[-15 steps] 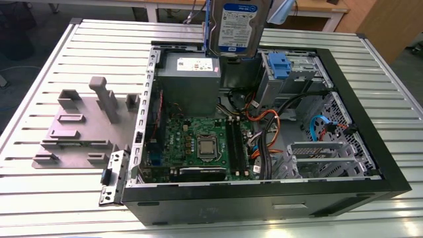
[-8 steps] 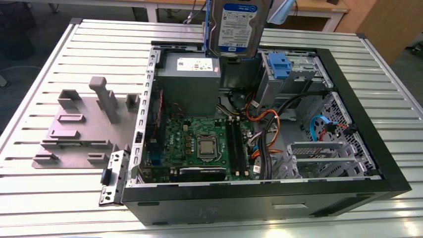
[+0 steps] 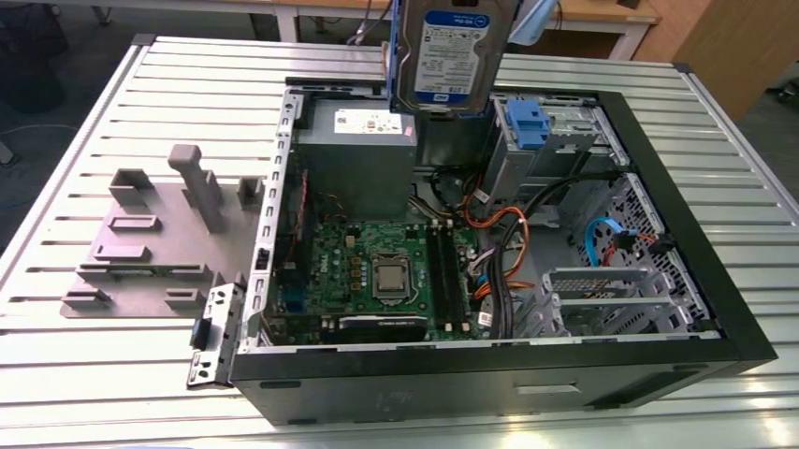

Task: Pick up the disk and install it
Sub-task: 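Pick up the disk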

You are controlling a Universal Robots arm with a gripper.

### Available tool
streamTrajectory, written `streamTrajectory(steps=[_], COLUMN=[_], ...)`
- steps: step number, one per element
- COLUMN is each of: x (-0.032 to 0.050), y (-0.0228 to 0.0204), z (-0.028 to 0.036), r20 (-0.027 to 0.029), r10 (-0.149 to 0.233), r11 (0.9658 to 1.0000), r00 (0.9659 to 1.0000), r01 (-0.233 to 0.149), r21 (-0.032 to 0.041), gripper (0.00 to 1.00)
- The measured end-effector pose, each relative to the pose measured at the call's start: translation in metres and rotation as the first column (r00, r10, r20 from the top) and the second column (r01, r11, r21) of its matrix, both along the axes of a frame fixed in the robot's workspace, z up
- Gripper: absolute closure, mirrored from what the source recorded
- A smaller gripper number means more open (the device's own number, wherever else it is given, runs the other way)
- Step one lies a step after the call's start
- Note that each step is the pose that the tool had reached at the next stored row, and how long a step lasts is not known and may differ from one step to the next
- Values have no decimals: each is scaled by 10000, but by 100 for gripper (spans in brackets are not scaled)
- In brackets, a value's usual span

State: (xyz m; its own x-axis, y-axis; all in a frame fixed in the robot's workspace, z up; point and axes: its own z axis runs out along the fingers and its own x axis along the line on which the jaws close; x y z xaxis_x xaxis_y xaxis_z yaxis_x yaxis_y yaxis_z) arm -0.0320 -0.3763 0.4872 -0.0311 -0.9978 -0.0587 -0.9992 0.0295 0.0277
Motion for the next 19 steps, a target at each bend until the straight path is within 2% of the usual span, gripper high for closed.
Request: streamTrajectory(steps=[2,3,6,19], x=[5,14,19,20], y=[-34,-102,-156,-158], z=[0,0,0,0], r20=[0,0,0,0], r10=[0,0,0,0], r11=[10000,10000,10000,10000], r00=[10000,10000,10000,10000], r01=[0,0,0,0], r21=[0,-1,-12,-29], gripper=[65,65,65,65])
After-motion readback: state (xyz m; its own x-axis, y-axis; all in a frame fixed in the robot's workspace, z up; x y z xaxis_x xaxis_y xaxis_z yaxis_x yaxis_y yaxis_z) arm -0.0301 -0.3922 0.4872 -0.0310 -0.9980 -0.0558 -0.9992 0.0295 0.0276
